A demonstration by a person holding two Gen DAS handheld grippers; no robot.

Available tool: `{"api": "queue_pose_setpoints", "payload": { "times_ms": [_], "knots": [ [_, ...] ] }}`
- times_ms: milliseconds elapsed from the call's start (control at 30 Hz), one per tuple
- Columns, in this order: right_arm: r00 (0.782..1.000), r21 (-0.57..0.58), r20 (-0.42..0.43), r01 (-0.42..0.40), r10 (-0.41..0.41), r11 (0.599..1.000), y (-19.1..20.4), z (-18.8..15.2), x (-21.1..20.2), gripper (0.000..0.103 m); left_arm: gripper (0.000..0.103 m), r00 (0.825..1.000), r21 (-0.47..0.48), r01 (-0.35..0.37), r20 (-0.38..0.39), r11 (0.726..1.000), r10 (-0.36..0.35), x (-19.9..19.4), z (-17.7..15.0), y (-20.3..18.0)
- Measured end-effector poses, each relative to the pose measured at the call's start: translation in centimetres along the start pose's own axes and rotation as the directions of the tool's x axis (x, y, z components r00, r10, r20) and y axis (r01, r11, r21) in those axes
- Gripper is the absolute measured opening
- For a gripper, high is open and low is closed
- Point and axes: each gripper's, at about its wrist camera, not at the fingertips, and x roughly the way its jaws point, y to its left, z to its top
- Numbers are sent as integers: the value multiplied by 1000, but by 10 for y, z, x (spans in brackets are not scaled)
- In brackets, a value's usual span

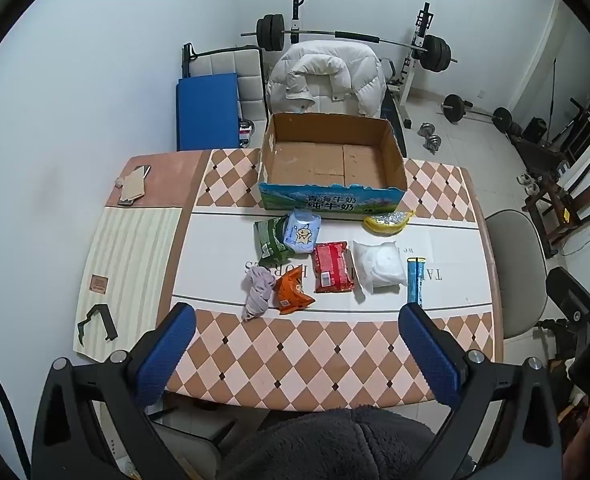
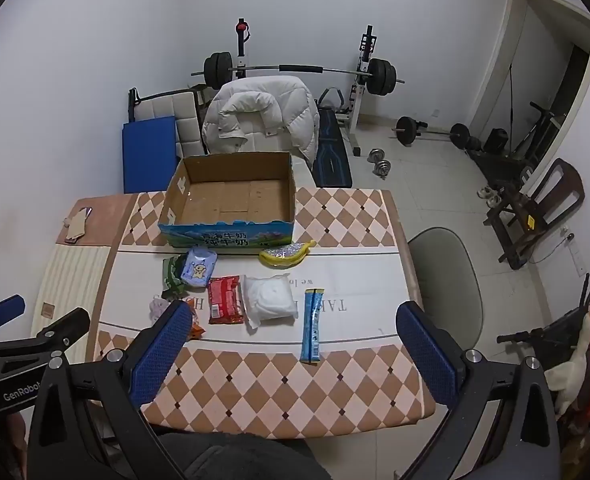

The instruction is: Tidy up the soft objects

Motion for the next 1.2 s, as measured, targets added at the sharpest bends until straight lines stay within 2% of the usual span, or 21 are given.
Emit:
{"api": "queue_pose_setpoints", "payload": {
  "times_ms": [100,133,333,767,1200],
  "knots": [
    [1000,-9,8,15,-15,1000,3,-1,-1,103,103,1000,-3,7,0,1000,-7,0,1,1],
    [1000,14,10,-17,16,1000,-1,-1,-2,103,103,1000,-3,10,-1,1000,-10,1,4,3],
    [1000,7,8,-16,16,1000,4,-5,-2,103,103,1000,-5,7,8,1000,-7,-8,7,9],
    [1000,1,14,-10,9,1000,3,-3,-7,103,103,998,3,-11,55,1000,11,-20,0,2],
    [1000,4,27,-11,11,1000,-7,0,-17,103,103,998,6,-8,58,1000,7,-27,0,1]
  ]
}}
